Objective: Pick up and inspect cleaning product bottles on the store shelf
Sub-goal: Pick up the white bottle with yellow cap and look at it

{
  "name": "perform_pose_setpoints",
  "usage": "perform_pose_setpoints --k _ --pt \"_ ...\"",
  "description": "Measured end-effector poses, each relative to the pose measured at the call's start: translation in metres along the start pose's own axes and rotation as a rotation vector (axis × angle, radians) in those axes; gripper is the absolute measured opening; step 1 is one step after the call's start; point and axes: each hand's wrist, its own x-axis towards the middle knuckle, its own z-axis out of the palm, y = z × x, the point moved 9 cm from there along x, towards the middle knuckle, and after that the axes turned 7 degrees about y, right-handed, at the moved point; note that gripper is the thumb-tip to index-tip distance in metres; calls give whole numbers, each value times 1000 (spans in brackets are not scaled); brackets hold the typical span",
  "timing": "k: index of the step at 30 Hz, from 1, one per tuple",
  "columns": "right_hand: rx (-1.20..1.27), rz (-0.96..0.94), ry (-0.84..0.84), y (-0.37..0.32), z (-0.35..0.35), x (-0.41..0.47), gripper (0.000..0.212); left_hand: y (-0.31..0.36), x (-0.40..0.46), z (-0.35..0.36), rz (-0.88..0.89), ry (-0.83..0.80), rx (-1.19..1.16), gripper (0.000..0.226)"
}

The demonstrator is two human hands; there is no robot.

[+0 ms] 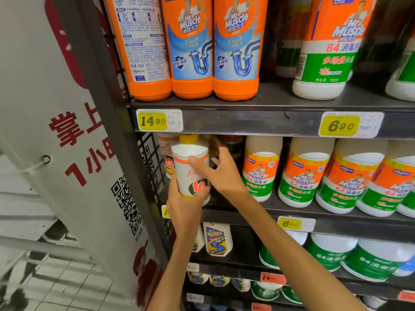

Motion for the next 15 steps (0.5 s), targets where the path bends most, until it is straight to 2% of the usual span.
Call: perform_pose_setpoints --k 3,6,10,12,15 --pt "242 122 -139 2 2 -4 46 1 -19 -3 -45 -160 -139 60" --pt "330 151 -253 1 -2 -16 66 11 -37 -5 -34 -310 -172 58" --pt "488 177 -251 2 -12 -29 58 27 -55 -8 -8 -424 -230 51" --pt "511 198 -248 2 -16 -32 54 29 -63 -6 -61 -473 -303 48" --pt "504 290 -235 4 -16 -35 56 21 -76 -4 -214 -496 -366 57"
